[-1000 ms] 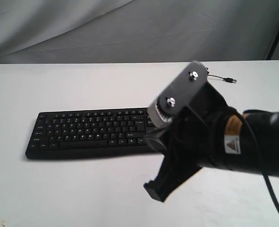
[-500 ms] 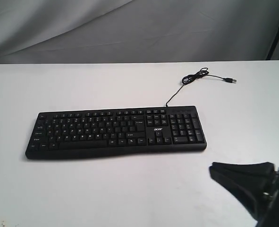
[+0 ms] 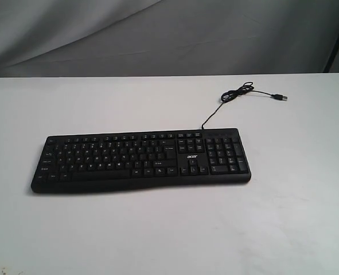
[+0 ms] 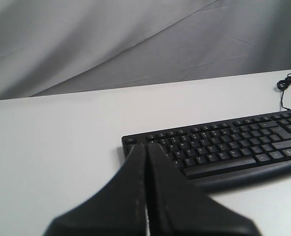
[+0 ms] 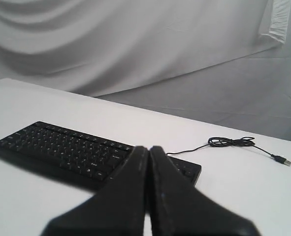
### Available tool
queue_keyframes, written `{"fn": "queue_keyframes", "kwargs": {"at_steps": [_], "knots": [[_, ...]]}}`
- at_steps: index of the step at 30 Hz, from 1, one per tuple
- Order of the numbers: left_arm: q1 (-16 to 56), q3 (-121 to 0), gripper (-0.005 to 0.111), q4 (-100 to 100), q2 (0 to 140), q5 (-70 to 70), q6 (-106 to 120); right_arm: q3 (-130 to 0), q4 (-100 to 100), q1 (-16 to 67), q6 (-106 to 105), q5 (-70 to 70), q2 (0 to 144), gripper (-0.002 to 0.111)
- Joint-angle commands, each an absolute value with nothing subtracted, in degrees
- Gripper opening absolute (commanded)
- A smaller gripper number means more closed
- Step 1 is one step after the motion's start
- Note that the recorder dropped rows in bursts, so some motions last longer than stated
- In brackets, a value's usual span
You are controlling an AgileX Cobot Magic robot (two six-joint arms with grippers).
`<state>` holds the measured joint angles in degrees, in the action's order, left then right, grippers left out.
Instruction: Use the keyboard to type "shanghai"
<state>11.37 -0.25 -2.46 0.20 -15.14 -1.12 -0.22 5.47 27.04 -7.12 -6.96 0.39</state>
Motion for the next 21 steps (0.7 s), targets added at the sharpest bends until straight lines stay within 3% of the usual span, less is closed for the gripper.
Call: {"fn": "queue_keyframes", "kwargs": {"at_steps": [1, 9, 21], "knots": [[11.6, 0.0, 0.000, -2.5, 0.0, -14.9, -1.3, 0.0, 2.4, 26.6, -7.3, -8.1, 0.0, 0.000], [11.6, 0.0, 0.000, -2.5, 0.0, -14.9, -1.3, 0.0, 0.0, 26.6, -7.1, -19.9, 0.0, 0.000], [11.6, 0.0, 0.000, -2.5, 0.0, -14.9, -1.3, 0.0, 0.0, 26.6, -7.3, -20.0, 0.0, 0.000]]}}
